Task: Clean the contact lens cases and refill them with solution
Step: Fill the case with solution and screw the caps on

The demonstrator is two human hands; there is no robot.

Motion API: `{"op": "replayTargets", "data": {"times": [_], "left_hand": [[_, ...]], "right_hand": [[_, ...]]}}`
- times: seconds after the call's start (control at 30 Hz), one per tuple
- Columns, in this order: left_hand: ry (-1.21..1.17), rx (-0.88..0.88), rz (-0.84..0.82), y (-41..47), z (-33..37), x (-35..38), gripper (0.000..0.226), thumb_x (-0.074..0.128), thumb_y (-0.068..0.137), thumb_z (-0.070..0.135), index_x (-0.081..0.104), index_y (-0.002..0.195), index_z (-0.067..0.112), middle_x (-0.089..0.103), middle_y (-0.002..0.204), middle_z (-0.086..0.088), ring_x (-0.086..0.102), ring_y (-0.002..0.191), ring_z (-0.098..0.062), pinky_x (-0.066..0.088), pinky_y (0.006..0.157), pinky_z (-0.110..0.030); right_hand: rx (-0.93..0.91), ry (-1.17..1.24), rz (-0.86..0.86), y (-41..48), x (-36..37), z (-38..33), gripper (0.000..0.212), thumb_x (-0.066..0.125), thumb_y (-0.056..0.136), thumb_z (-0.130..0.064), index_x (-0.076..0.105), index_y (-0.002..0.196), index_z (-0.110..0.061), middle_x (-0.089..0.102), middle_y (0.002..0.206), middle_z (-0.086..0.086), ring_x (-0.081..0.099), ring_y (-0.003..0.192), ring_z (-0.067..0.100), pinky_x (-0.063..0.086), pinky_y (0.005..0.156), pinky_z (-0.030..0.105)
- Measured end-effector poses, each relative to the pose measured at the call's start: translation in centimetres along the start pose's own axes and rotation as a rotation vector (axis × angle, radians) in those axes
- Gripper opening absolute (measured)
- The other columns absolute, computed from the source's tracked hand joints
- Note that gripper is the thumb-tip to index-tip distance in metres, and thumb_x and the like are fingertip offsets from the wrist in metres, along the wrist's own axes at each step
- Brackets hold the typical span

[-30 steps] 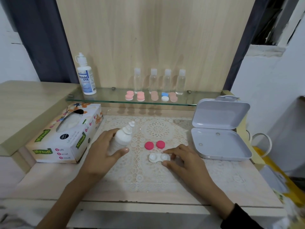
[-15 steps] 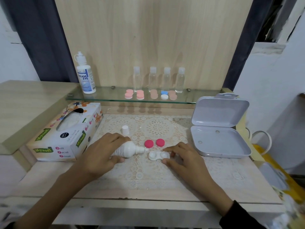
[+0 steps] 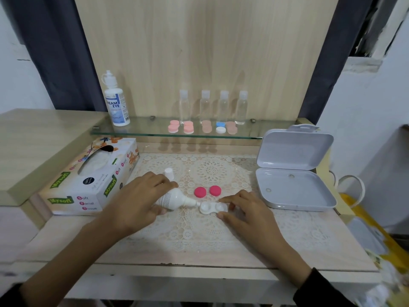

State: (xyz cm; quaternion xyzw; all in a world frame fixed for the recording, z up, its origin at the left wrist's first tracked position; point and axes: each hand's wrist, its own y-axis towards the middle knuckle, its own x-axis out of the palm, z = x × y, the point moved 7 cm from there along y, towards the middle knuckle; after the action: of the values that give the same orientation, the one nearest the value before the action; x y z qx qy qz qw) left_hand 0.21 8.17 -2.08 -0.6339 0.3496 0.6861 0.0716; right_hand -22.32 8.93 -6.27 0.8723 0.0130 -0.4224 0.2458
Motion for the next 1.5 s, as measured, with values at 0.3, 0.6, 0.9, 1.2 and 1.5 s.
{"op": "replayTargets", "data": {"times": [0.3,0.6,0.9,1.2,1.5], "left_hand": [[0.041,0.032,-0.012,1.0,0.9,-0.1,0.07,0.093,0.046,0.026,0.065,0.111,0.022,0.064,0.095,0.004,0.06,0.08,-0.017,0.043,0.064,-0.027],[0.088,0.075,-0.011,2.4,1.8,-1.1,0.058,0.09,0.042,0.018,0.071,0.097,0.019,0.061,0.085,0.002,0.056,0.071,-0.018,0.035,0.059,-0.027],[0.12,0.114,0.004,3.1,2.5,-1.9,0.059,0.092,0.031,0.017,0.075,0.088,0.018,0.059,0.073,0.003,0.054,0.062,-0.017,0.034,0.053,-0.025],[0.09,0.098,-0.015,3.4,2.6,-2.1,0.052,0.09,0.035,0.015,0.075,0.085,0.018,0.06,0.071,0.003,0.055,0.062,-0.017,0.043,0.047,-0.031],[0.076,0.078,-0.05,3.4,2.4,-1.8,0.047,0.089,0.04,0.015,0.075,0.085,0.02,0.058,0.069,0.004,0.054,0.062,-0.016,0.042,0.048,-0.03]], "right_hand": [[-0.012,-0.016,0.0,0.1,0.1,0.0,0.025,0.065,0.085,-0.045,0.068,0.109,-0.036,0.052,0.086,-0.021,0.047,0.085,0.0,0.031,0.065,0.015],[-0.023,-0.02,0.001,0.1,0.1,0.0,0.029,0.062,0.084,-0.049,0.067,0.11,-0.036,0.051,0.086,-0.02,0.047,0.084,0.002,0.035,0.065,0.019],[-0.026,-0.021,0.002,0.1,0.1,0.0,0.026,0.064,0.085,-0.046,0.067,0.11,-0.036,0.051,0.086,-0.019,0.047,0.084,0.003,0.035,0.065,0.019],[-0.026,-0.023,0.001,0.1,0.1,0.0,0.031,0.059,0.085,-0.05,0.067,0.11,-0.035,0.053,0.087,-0.018,0.047,0.084,0.004,0.037,0.066,0.021],[-0.027,-0.015,0.006,0.1,0.1,-0.1,0.031,0.059,0.085,-0.05,0.067,0.11,-0.034,0.053,0.087,-0.018,0.048,0.083,0.005,0.04,0.067,0.023]]}}
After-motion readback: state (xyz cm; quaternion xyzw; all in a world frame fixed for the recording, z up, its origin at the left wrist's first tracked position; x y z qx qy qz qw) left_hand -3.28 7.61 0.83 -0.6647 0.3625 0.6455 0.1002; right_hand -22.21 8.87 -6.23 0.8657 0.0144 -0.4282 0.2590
